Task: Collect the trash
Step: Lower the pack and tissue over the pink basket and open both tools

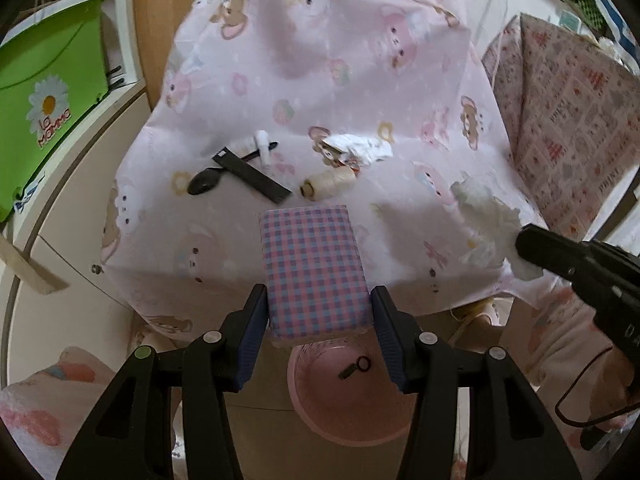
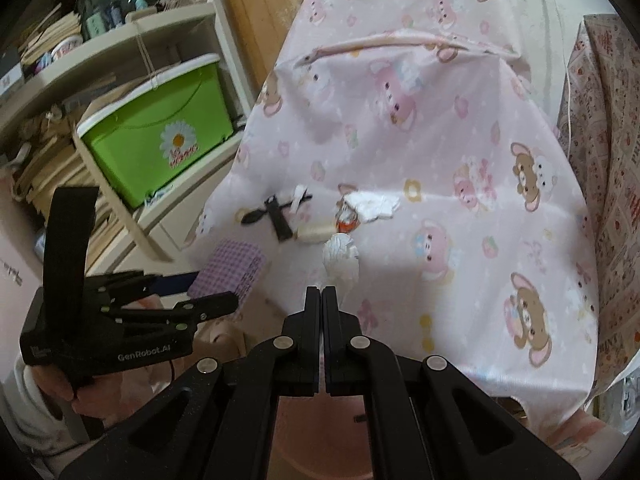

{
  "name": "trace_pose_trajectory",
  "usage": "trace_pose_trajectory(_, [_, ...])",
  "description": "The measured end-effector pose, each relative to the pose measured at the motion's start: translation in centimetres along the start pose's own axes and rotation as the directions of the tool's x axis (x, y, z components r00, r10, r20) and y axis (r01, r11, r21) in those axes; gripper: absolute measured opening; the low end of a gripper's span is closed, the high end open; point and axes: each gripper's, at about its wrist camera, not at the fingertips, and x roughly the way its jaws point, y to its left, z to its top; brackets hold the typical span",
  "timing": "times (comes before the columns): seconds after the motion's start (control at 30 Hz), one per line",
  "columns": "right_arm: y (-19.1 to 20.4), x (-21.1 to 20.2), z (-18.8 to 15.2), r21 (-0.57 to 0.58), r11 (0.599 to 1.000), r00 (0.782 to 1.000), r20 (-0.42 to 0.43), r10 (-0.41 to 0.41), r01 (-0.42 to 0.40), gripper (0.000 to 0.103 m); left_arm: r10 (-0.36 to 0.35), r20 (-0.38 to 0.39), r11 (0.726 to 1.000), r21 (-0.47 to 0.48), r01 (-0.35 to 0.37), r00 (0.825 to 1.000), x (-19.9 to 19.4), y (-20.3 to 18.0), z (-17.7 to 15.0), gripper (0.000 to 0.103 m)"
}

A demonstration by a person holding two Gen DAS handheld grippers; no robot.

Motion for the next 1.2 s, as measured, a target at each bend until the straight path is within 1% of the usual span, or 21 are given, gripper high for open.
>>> trace_pose_trajectory(0.07, [0.3, 0.3, -0.4, -0.017, 1.0, 1.0, -0.019, -0.006, 0.006, 0.002, -0.009, -0.015, 1.0, 0.015, 0.009, 1.0, 0.3, -0.3, -0.2, 0.05])
trace_pose_trajectory(0.17, [0.8, 0.9, -1.1, -0.05, 0.999, 0.999, -0.051, -0.016, 0.013, 0.002, -0.036, -0.058, 0.999, 0.005, 0.036, 0.998, 1.2, -0.2, -0.6, 0.05])
trace_pose_trajectory(0.27, [0.8, 1.5, -1.5, -0.048, 0.999, 0.995, -0.096, 0.016, -0.02, 0.002, -0.069, -0.115, 0.998, -0.003, 0.069, 0.991, 2.2, -0.2, -1.1, 0.05])
trace_pose_trajectory(0.37, [0.8, 2.2, -1.9, -0.039, 0.998, 0.989, -0.139, 0.046, -0.052, 0.002, -0.061, -0.135, 0.998, 0.01, 0.063, 0.989, 2.7, -0.5, -1.4, 0.05])
trace_pose_trajectory(0.47, [0.8, 3.1, -2.4, -0.025, 0.995, 0.976, -0.199, 0.089, -0.096, 0.002, -0.06, -0.147, 0.997, 0.04, 0.067, 0.987, 2.8, -1.0, -1.7, 0.05])
trace_pose_trajectory(0.57, [0.9, 4.0, -2.9, -0.023, 0.993, 0.962, -0.252, 0.105, -0.115, 0.002, -0.083, -0.179, 0.995, 0.041, 0.092, 0.98, 3.1, -1.1, -2.0, 0.05])
trace_pose_trajectory(0.7, [0.9, 5.1, -3.8, -0.036, 0.995, 0.947, -0.311, 0.079, -0.095, 0.002, -0.126, -0.245, 0.991, 0.015, 0.134, 0.961, 3.9, -0.8, -2.5, 0.05])
trace_pose_trajectory(0.9, [0.2, 7.3, -5.1, -0.02, 0.999, 0.923, -0.383, 0.038, -0.05, 0.002, -0.116, -0.322, 0.992, 0.006, 0.124, 0.94, 6.0, -1.0, -3.3, 0.05])
trace_pose_trajectory(1.03, [-0.2, 9.5, -6.1, -0.021, 1.0, 0.896, -0.443, -0.004, -0.006, 0.002, -0.089, -0.374, 0.995, -0.002, 0.096, 0.923, 8.1, -1.1, -4.0, 0.05])
trace_pose_trajectory(1.1, [-0.2, 10.6, -6.9, -0.031, 0.999, 0.88, -0.473, -0.034, 0.022, 0.002, -0.083, -0.409, 0.996, 0.001, 0.091, 0.909, 9.3, -1.1, -4.4, 0.05])
trace_pose_trajectory(1.2, [-0.5, 12.1, -7.7, -0.035, 0.998, 0.86, -0.507, -0.058, 0.046, 0.002, -0.084, -0.454, 0.996, -0.016, 0.086, 0.887, 10.9, -0.9, -5.1, 0.05])
